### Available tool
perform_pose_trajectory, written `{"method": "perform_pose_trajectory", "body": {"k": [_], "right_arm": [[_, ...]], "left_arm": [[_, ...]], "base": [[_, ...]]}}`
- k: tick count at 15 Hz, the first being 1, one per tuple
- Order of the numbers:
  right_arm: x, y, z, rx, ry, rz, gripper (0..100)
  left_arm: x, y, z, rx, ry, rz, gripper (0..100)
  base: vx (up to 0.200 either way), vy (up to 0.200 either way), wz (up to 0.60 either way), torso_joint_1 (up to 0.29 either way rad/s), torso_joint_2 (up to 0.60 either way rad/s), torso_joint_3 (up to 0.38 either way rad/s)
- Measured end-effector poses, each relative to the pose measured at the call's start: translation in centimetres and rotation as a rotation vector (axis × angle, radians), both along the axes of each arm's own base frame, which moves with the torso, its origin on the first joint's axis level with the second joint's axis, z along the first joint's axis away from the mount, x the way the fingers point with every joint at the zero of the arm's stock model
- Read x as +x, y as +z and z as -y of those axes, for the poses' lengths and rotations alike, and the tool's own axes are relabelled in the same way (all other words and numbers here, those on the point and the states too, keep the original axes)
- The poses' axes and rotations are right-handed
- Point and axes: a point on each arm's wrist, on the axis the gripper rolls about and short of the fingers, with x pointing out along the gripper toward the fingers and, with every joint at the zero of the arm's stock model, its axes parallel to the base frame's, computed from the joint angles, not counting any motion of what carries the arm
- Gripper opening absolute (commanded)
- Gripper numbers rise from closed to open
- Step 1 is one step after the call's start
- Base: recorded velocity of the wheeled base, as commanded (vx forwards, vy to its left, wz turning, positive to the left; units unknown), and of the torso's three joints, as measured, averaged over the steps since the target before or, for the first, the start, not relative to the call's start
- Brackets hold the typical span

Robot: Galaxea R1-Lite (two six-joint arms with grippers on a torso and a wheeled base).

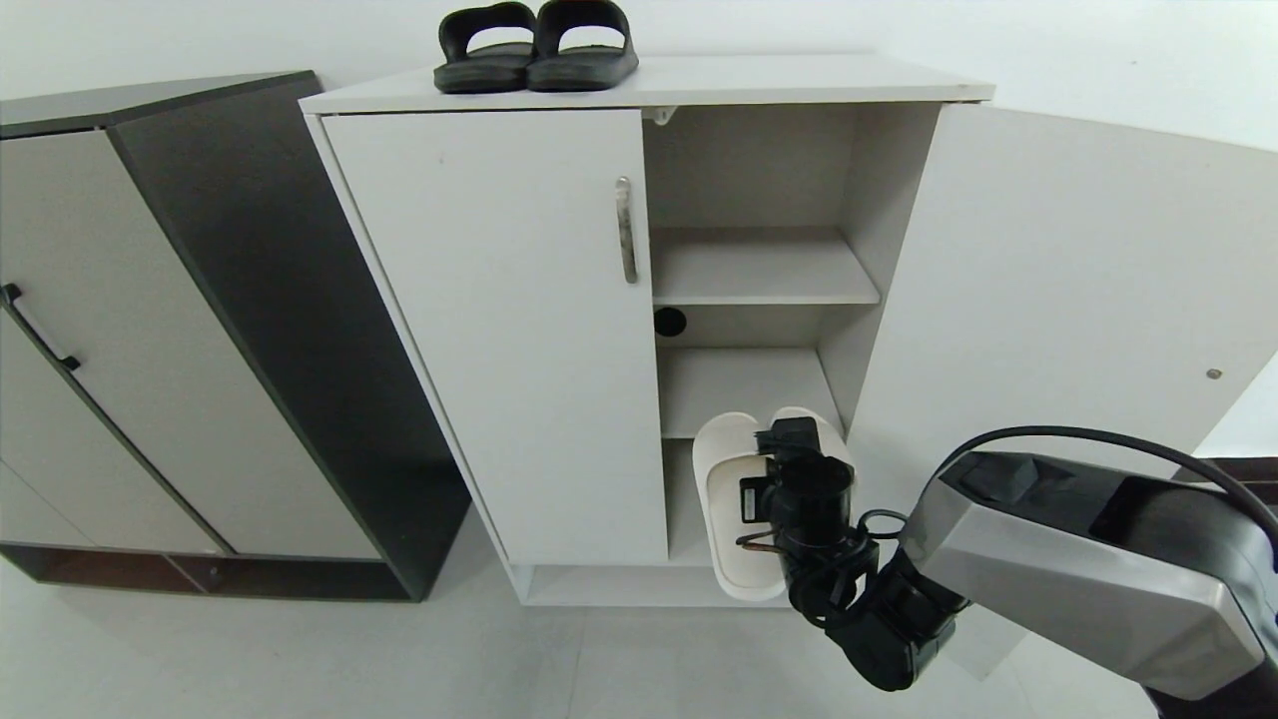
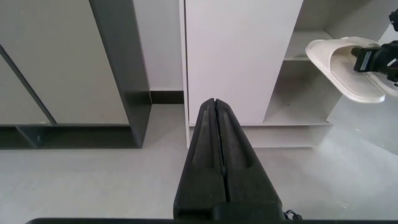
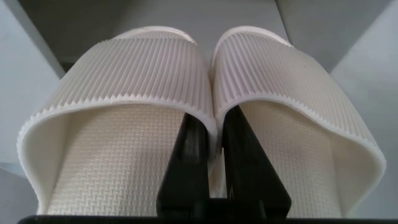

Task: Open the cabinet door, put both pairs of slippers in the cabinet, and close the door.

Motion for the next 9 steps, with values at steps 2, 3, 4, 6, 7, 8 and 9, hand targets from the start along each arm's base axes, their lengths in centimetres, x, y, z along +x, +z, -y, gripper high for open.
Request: {"method": "perform_pose_trajectory", "body": {"k": [2, 3, 4, 6, 7, 8, 9], "right_arm": [[0.03, -0.05, 0.04, -0.002, -0.001, -0.003, 0], [0.07, -0.02, 0.09, -0.001, -0.003, -0.001, 0], [0.03, -0.06, 0.01, -0.001, -0.001, -0.001, 0], [0.13, -0.16, -0.04, -0.001, -0.001, -0.002, 0], [0.28, -0.25, -0.12, 0.0, 0.0, -0.001, 0], [0.53, -0.35, -0.32, 0.004, 0.001, 0.005, 0], [0.7, -0.51, -0.46, 0.005, 0.002, 0.006, 0]], "left_arm": [[0.0, 0.0, 0.0, 0.0, 0.0, 0.0, 0], [0.0, 0.0, 0.0, 0.0, 0.0, 0.0, 0], [0.0, 0.0, 0.0, 0.0, 0.0, 0.0, 0], [0.0, 0.0, 0.0, 0.0, -0.001, 0.0, 0], [0.0, 0.0, 0.0, 0.001, 0.0, 0.0, 0], [0.0, 0.0, 0.0, 0.002, 0.0, 0.0, 0], [0.0, 0.0, 0.0, 0.002, 0.0, 0.0, 0]], "base": [[0.2, 0.0, 0.0, 0.002, 0.0, -0.002], [0.2, 0.0, 0.0, 0.002, 0.0, 0.002], [0.2, 0.0, 0.0, 0.007, 0.01, 0.002], [0.2, 0.0, 0.0, 0.002, 0.0, 0.002], [0.2, 0.0, 0.0, 0.007, 0.0, 0.002], [0.0, 0.0, 0.0, 0.0, 0.0, 0.0], [0.0, 0.0, 0.0, 0.0, 0.0, 0.0]]}}
